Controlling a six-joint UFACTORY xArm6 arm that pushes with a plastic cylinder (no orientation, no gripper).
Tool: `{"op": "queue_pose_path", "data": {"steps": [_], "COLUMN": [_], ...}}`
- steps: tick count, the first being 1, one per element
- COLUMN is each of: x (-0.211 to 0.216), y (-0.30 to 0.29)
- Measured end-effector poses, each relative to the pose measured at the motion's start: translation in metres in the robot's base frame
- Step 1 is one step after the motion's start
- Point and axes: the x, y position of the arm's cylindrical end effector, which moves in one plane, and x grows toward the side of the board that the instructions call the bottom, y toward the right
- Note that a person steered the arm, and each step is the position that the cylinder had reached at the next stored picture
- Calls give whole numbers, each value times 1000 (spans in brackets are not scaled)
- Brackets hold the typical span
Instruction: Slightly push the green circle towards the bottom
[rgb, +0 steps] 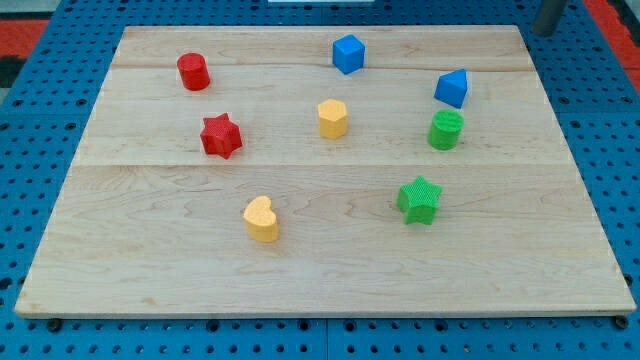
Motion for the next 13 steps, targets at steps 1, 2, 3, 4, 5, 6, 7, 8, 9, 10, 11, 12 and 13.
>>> {"op": "queue_pose_path", "data": {"steps": [1,2,3,4,5,6,7,8,9,10,11,12,13], "x": [0,0,0,0,12,60,81,81,82,103,138,163,185], "y": [-23,-37,-40,-46,-65,-117,-118,-109,-106,-105,-130,-139,-139]}}
